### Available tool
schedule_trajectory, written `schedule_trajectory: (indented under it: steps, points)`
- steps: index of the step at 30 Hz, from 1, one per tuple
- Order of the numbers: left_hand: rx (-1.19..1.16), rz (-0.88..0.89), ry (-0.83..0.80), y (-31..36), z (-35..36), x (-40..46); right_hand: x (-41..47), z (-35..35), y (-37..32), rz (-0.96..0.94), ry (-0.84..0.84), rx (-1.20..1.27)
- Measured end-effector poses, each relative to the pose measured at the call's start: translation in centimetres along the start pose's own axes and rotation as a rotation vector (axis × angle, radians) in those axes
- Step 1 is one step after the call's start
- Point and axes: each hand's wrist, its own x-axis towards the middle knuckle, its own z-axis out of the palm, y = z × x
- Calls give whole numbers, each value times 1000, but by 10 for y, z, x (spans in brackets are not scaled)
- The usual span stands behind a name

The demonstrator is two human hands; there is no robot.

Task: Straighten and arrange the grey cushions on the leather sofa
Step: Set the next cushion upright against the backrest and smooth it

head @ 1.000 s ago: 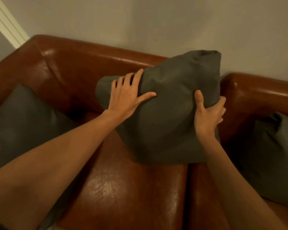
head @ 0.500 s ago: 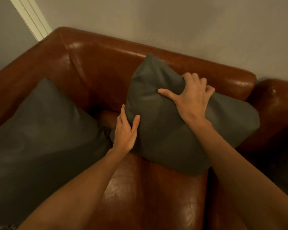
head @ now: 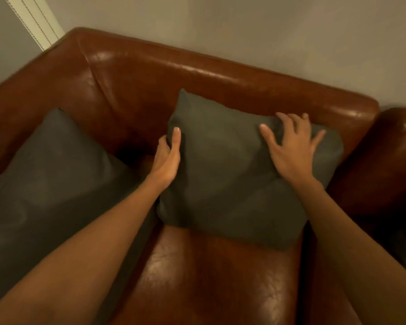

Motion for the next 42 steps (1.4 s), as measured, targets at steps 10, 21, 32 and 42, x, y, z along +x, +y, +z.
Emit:
schedule_trajectory:
  steps: [10,21,32,42]
  points:
    - [-64,30,43,14,14,16,-29,-11,70,666,109,622]
    - [-117,193,106,35,44,-16,-38,-61,85,609,316,697]
    - [-137,134,-4,29,51,-4,-39,-49,122,663,123,685]
    - [-304,-10,-166,75,36,22,12,-33,21,163,33,87]
